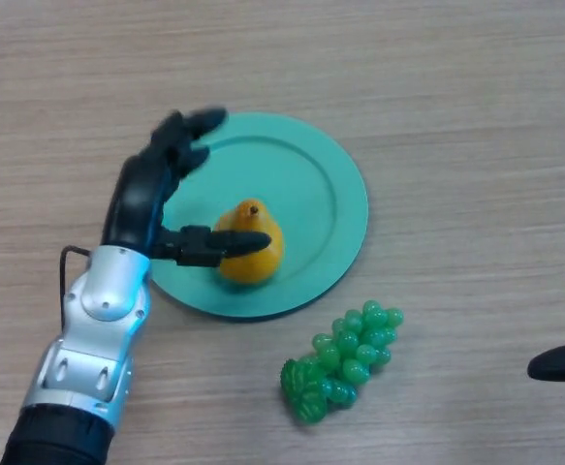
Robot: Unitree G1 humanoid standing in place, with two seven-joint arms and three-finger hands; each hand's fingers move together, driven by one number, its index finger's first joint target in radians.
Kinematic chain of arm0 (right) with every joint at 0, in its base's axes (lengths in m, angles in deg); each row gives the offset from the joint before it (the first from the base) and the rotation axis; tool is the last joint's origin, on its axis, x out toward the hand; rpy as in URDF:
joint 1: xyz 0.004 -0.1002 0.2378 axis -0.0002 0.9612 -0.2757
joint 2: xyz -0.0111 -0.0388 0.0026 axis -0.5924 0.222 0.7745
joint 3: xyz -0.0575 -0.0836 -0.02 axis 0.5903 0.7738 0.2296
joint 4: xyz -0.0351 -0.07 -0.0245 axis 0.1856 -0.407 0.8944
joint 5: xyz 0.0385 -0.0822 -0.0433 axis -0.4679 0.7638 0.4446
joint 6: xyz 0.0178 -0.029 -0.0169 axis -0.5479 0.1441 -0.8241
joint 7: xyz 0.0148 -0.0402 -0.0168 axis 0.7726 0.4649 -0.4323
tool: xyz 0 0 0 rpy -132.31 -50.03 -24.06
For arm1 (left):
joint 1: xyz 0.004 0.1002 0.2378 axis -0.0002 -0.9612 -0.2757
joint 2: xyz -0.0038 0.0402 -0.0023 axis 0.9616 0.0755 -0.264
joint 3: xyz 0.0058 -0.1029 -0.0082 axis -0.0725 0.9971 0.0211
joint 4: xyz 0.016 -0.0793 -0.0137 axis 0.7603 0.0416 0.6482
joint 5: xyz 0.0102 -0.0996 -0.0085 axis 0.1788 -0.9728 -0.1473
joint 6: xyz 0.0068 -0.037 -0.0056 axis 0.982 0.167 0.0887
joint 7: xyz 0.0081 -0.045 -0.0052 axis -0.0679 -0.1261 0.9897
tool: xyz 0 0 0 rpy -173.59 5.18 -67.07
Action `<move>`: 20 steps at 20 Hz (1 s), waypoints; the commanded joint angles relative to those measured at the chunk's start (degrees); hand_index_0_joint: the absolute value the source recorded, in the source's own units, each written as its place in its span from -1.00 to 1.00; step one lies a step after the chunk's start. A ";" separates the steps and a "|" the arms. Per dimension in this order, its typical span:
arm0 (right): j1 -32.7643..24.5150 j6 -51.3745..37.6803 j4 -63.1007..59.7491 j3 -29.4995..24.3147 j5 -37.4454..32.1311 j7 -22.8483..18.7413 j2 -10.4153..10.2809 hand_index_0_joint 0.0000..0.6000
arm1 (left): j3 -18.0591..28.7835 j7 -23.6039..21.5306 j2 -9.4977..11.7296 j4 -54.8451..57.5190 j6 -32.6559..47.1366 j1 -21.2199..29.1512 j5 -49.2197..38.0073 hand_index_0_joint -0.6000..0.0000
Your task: Pick up the yellow pear and place it on the plate
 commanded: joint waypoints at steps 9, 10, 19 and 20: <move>-4.58 -8.35 -1.70 4.96 -3.21 -4.55 2.45 -1.00 | 17.46 5.74 10.67 37.73 -2.20 -13.34 -13.02 1.00; -4.62 -7.68 -1.70 5.25 -4.05 -4.21 2.56 -1.00 | 19.39 6.68 11.45 37.70 -2.03 -14.36 -13.57 1.00; -6.44 -5.93 -3.84 9.38 -5.15 -3.16 3.03 -1.00 | 22.93 14.88 9.61 43.87 -9.25 -22.81 -14.68 1.00; -6.59 -6.53 -4.21 9.86 -5.25 -3.33 2.89 -1.00 | 23.67 14.40 9.74 44.31 -10.20 -22.43 -15.51 1.00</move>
